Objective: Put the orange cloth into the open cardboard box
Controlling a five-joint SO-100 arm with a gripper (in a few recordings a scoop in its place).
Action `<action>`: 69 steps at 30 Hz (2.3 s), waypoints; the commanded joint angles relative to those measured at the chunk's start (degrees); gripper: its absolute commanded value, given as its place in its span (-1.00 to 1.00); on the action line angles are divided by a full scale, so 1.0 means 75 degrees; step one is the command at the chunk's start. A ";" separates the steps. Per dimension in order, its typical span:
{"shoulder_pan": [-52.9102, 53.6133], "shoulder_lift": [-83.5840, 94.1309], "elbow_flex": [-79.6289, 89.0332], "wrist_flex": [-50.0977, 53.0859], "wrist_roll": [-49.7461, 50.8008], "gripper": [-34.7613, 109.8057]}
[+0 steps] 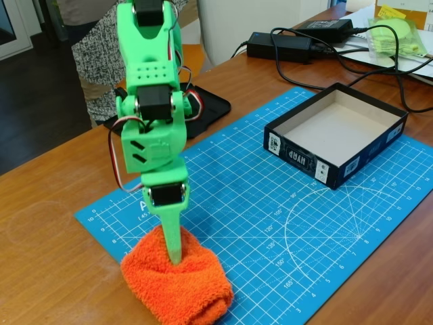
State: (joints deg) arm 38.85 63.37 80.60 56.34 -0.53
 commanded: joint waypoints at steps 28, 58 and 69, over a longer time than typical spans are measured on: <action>-0.6551 0.5824 -0.1699 0.4008 0.2473 -0.52; -0.8859 0.2215 -0.3340 0.3141 0.2684 -0.10; -0.8754 0.3117 -0.3328 0.3973 0.2355 0.14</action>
State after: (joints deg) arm -26.28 81.21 57.39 84.20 17.67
